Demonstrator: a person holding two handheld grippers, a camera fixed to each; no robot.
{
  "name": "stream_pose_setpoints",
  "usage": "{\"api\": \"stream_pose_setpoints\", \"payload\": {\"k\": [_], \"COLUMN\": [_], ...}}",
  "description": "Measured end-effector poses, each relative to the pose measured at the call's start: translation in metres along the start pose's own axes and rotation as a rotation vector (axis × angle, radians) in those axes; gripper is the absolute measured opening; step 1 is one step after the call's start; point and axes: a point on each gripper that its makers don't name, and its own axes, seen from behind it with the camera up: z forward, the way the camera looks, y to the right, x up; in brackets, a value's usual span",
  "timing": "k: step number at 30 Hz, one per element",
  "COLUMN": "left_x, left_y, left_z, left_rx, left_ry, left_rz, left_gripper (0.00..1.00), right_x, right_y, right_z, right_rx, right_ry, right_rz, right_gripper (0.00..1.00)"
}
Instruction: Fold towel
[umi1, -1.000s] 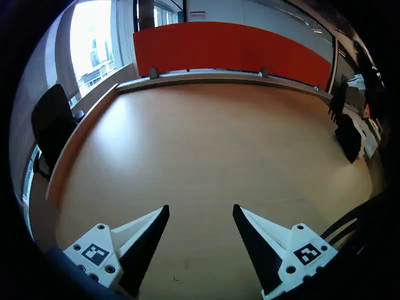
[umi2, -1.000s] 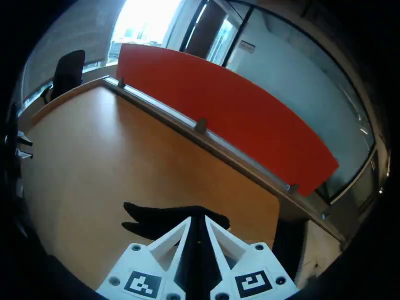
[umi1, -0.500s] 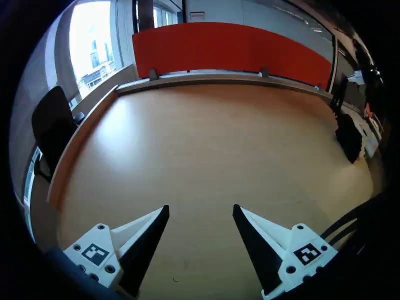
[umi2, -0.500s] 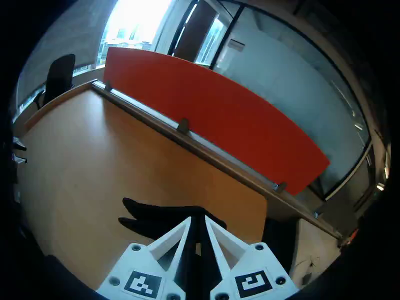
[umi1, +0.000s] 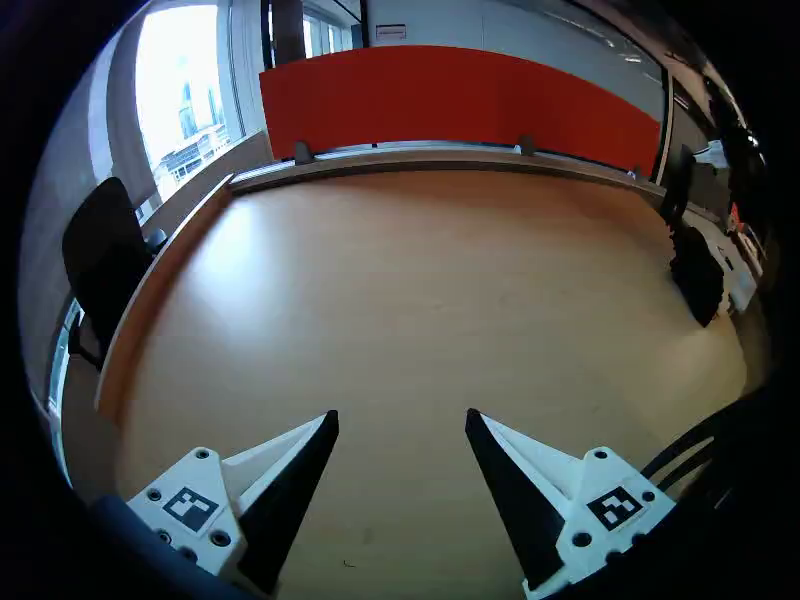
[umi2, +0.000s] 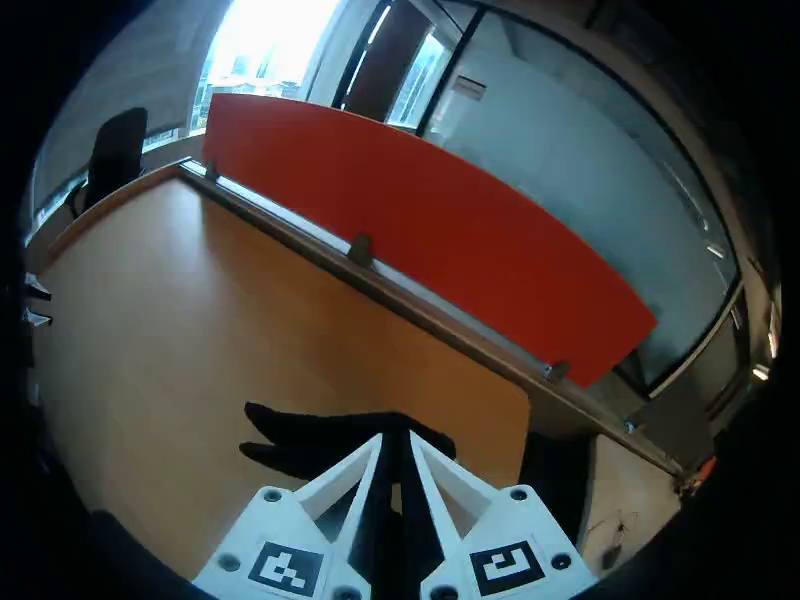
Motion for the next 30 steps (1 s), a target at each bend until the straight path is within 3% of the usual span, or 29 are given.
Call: {"api": "stream_pose_setpoints", "payload": {"k": [14,30], "left_x": [0.004,0.006], "left_y": [0.005,0.012], "left_z": [0.001,-0.003], "left_rx": [-0.013,-0.031], "left_ry": [0.004,0.011], "left_rz": [0.015,0.033], "left_gripper": [0.94,0.94], "right_x": [-0.024,-0.119], "right_y": [0.003,0.002], "right_z": [-0.015,-0.057], "right_rx": [-0.01,-0.023], "right_ry": [-0.024,-0.124], "right_rz": [0.01,0.068], "right_gripper": [0.04,0.04]}}
